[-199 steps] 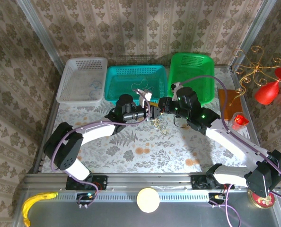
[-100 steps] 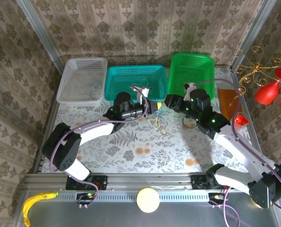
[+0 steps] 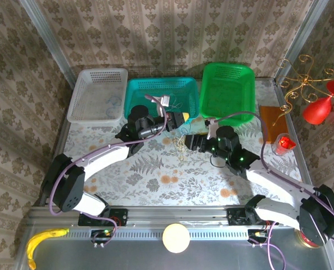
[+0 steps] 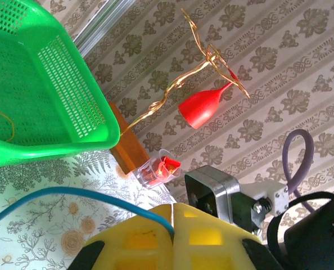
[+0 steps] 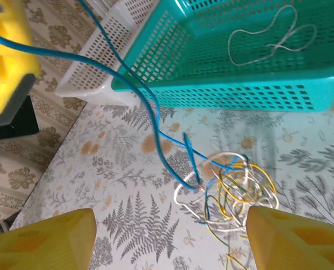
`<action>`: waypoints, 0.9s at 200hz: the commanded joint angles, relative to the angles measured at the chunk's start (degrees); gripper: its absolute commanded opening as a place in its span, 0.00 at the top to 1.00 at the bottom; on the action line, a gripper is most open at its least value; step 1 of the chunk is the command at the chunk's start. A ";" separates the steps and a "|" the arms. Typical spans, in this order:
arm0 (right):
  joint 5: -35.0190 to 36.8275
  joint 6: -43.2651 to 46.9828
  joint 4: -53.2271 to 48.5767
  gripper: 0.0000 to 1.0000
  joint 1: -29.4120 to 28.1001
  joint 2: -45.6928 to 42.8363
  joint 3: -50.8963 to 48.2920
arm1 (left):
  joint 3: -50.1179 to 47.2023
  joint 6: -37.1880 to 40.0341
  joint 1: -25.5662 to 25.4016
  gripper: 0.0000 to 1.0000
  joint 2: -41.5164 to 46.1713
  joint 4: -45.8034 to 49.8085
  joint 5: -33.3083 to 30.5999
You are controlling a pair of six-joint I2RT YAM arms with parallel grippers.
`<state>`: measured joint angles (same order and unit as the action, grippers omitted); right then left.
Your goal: Untangle the cables
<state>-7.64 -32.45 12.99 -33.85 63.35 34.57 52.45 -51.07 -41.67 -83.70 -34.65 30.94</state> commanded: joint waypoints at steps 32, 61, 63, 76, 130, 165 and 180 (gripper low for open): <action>8.76 0.64 14.46 0.30 -0.98 12.05 3.28 | 3.17 -5.72 -1.01 1.00 1.69 -0.69 -1.82; 9.67 -0.72 16.60 0.52 -0.96 19.05 4.45 | 4.55 -10.03 -0.88 1.00 2.30 -3.37 -2.27; 9.60 -0.76 16.58 0.53 -1.00 19.43 4.45 | 4.76 -10.35 -0.81 1.00 2.36 -3.61 -2.26; 9.74 -1.43 16.73 0.63 -1.13 21.54 4.11 | 5.86 -12.57 -0.49 1.00 2.70 -4.84 -2.28; 11.24 -4.74 19.05 0.71 -1.32 24.95 -1.83 | 9.33 -17.62 1.34 1.00 4.14 -8.14 -3.21; 11.08 -4.15 15.74 0.61 -1.31 23.54 -2.67 | 8.79 -20.35 2.42 1.00 4.20 -11.66 -3.79; 10.63 -3.39 13.05 0.52 -1.31 21.59 -2.42 | 8.03 -20.94 2.78 1.00 4.46 -12.64 -4.42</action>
<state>1.65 -36.42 29.17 -34.79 87.57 32.25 60.10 -69.28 -39.64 -80.49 -42.54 27.70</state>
